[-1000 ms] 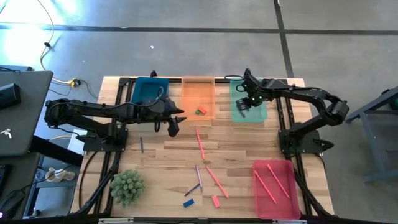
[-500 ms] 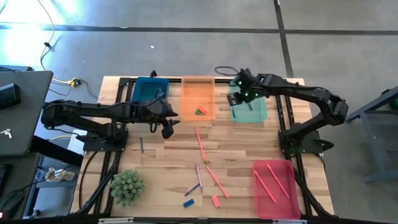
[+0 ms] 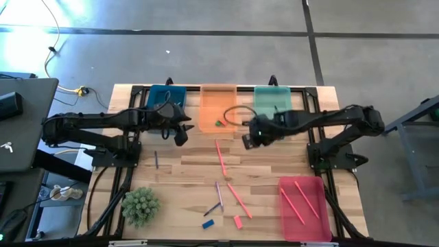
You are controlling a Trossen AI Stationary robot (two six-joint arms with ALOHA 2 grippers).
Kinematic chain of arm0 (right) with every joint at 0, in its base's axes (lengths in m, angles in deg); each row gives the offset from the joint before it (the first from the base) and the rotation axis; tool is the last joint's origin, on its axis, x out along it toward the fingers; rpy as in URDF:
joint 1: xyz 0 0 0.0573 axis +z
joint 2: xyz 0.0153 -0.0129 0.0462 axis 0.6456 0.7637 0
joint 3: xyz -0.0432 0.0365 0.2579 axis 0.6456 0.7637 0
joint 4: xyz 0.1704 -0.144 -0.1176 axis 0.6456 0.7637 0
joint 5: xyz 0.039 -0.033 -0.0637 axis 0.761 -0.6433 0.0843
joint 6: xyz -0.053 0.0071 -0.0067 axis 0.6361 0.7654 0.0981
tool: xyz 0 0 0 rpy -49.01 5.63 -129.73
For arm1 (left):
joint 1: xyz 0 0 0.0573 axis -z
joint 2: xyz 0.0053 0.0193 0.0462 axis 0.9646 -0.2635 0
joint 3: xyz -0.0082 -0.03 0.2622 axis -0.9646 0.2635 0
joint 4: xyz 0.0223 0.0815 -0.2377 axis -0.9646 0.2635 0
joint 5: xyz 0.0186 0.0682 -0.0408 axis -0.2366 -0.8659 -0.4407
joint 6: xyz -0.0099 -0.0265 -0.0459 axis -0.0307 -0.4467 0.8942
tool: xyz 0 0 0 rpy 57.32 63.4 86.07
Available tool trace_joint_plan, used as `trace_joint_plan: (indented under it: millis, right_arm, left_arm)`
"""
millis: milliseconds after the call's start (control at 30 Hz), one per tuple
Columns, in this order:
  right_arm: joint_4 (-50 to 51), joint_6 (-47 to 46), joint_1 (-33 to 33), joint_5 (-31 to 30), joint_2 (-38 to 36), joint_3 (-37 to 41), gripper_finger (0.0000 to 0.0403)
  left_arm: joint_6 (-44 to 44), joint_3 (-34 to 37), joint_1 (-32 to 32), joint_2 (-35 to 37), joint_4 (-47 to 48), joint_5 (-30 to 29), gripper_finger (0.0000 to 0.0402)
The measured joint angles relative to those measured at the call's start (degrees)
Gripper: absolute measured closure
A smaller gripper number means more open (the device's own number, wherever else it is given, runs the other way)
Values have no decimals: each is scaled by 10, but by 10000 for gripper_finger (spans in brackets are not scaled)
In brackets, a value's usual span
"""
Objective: Sort crayons/erasers/pens/pencils in bins
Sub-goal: Put the pink colored pencil into the pink bin
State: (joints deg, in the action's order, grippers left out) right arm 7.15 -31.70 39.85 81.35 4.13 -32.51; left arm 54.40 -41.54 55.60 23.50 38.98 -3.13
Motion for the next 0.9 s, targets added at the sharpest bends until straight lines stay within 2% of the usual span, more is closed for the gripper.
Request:
trace_joint_plan:
  millis: [300,467,733,900]
  right_arm:
    - [-92,-116,126,-14,0,0,286]
    - [-158,-138,181,-55,0,0,286]
    - [-224,-155,251,-118,0,0,286]
    - [-255,-161,279,-133,0,0,286]
  left_arm:
    - [17,0,-15,0,0,1,247]
    - [63,0,-15,0,0,3,247]
    - [150,0,-11,0,0,86,247]
    - [187,0,17,0,0,95,247]
